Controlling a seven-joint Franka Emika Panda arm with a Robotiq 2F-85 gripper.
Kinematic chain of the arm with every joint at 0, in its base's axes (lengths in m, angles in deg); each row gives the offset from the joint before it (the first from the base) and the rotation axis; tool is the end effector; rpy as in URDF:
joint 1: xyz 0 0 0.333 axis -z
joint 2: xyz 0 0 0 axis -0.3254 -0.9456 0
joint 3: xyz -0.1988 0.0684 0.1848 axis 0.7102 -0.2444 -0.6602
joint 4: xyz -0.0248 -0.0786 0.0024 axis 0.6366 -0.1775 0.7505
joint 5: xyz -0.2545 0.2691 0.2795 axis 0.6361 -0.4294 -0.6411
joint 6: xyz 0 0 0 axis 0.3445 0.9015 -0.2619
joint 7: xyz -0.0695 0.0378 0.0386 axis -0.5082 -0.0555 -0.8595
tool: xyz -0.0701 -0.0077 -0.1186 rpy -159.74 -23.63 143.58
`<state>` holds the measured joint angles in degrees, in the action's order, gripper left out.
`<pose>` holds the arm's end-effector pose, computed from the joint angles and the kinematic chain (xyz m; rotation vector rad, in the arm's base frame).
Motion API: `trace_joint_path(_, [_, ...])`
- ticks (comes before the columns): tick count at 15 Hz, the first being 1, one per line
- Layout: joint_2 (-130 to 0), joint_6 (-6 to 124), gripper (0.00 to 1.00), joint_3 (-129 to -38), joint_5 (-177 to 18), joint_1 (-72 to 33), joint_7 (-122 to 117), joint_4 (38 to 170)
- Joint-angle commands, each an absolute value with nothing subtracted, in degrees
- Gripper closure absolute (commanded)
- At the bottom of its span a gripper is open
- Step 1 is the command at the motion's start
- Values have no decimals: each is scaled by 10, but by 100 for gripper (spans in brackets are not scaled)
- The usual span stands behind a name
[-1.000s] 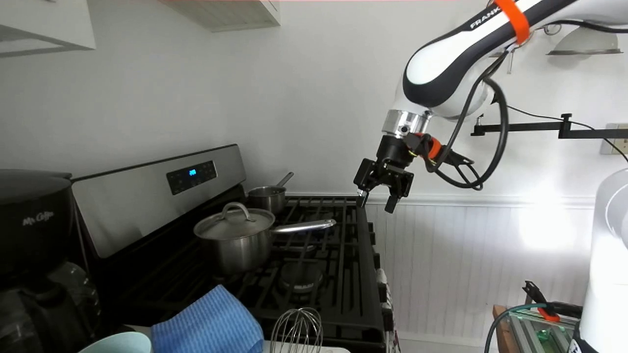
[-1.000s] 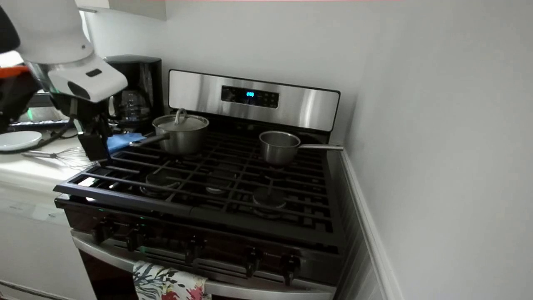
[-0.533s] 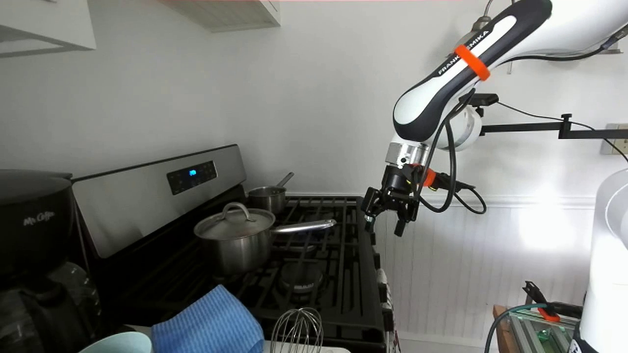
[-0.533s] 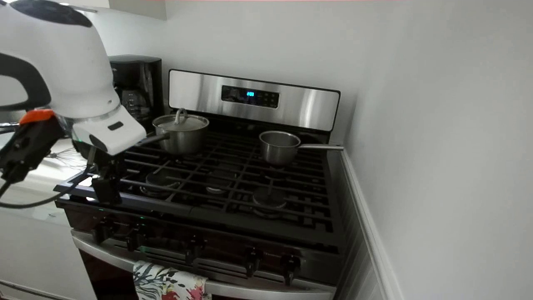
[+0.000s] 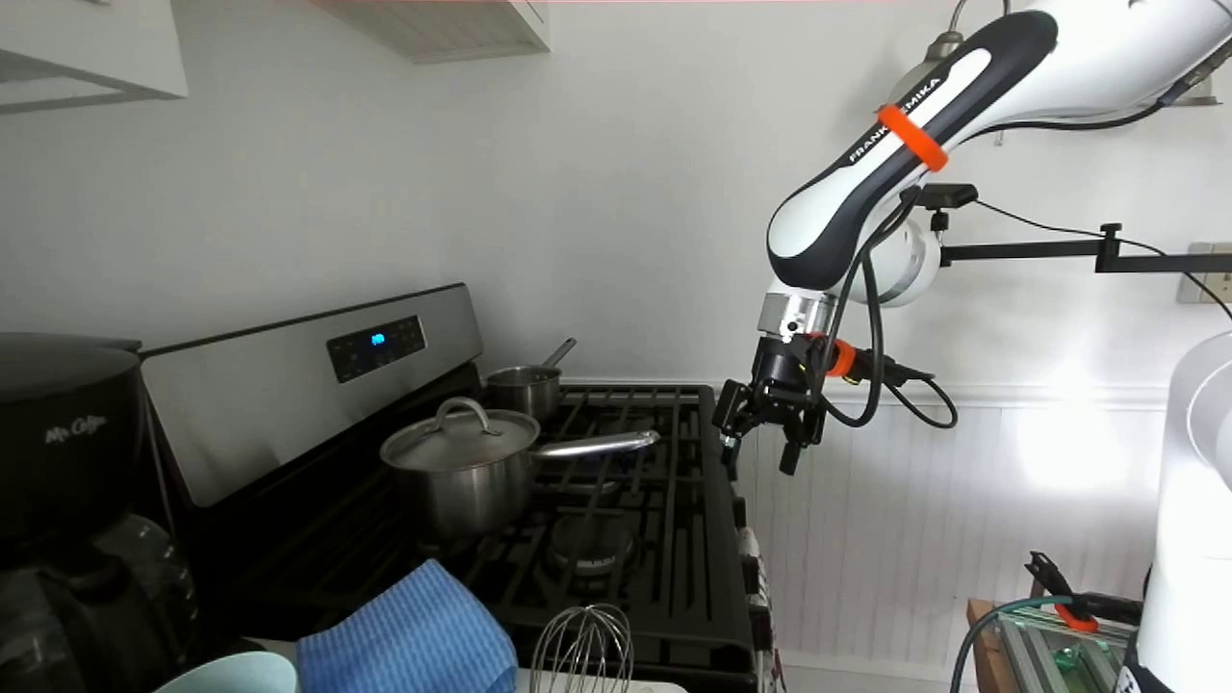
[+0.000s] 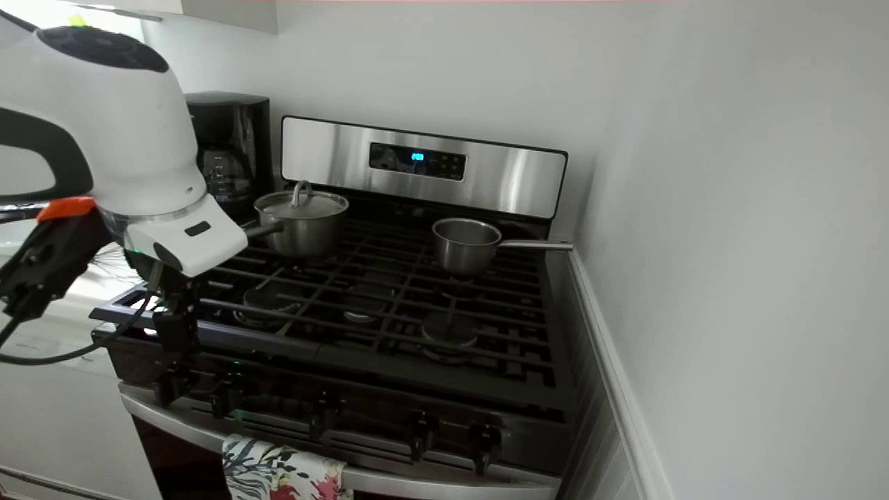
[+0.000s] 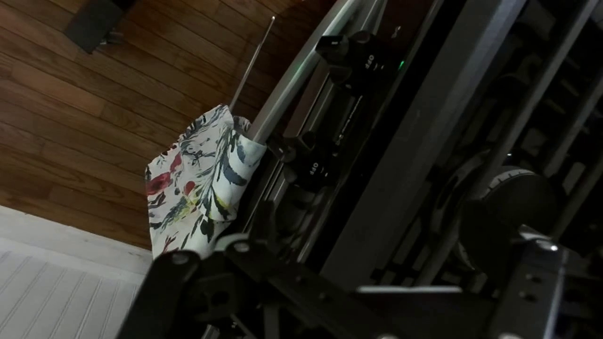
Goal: Move the pot's lid to the stove using the tea towel
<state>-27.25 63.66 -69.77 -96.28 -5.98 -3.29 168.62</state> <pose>0.3973 -0.2057 0.2163 -2.6575 1.0953 -0.1340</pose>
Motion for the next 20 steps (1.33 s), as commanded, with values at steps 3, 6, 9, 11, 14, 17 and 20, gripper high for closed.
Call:
trace_joint_path(3, [-305, 650, 0, -689, -943, -29, -62, 1676])
trace_joint_path(6, [-335, 645, 0, -658, -928, -10, -132, 1668])
trace_joint_path(9, [-374, 665, 0, -620, -957, -11, -224, 1668])
trace_joint_path(11, [-407, 654, 0, -586, -1001, -17, -300, 1657])
trace_joint_path(14, [-450, 648, 0, -559, -1077, -14, -399, 1646])
trace_joint_path(17, [-438, 651, 0, -574, -1085, 4, -396, 1658])
trace_joint_path(20, [-459, 651, 0, -576, -1102, 7, -411, 1649])
